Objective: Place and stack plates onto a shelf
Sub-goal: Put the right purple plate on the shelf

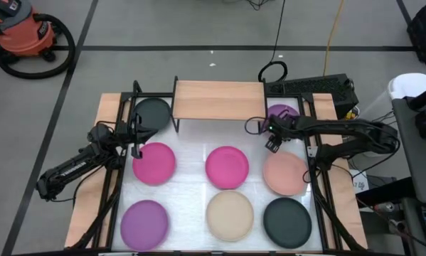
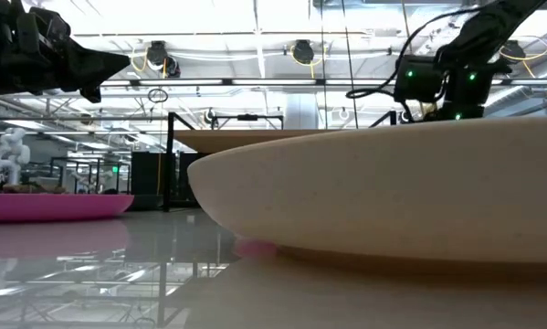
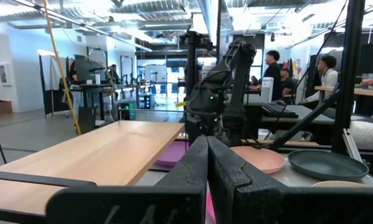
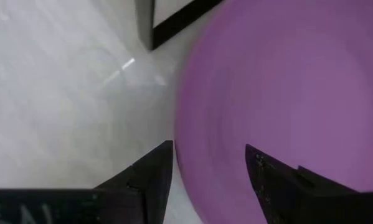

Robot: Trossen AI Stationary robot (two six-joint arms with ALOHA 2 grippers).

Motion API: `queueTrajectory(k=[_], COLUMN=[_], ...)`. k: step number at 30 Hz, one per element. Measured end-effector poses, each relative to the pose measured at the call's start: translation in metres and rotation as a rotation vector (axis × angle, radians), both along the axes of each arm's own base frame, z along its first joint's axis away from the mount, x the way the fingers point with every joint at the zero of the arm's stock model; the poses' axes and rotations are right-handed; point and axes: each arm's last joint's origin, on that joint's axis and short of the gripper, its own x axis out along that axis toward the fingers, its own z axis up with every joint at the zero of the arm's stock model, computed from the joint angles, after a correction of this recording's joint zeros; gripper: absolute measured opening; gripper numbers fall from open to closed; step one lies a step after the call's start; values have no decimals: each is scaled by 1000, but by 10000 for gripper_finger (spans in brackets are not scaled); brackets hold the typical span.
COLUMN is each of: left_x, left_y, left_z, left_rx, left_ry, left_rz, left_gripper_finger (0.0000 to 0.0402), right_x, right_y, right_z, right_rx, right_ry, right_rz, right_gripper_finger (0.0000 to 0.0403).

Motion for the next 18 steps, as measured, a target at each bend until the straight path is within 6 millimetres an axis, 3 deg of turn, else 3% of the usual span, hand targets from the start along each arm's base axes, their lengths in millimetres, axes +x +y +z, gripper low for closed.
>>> queueTrajectory(k=[11,18], left_x=[0,0], left_y=[0,0], left_z=[0,0], left_rx=[-7,-4], left_ry=[0,0], left_rz=[-2,-1], left_gripper_finger=[4,4], right_x=[-6,-9], right_y=[-5,-3], right_z=[-21,-16], right_rx=[80,80], right_ry=[17,-17], right_rz=[-47,-99], right_gripper_finger=[170,76])
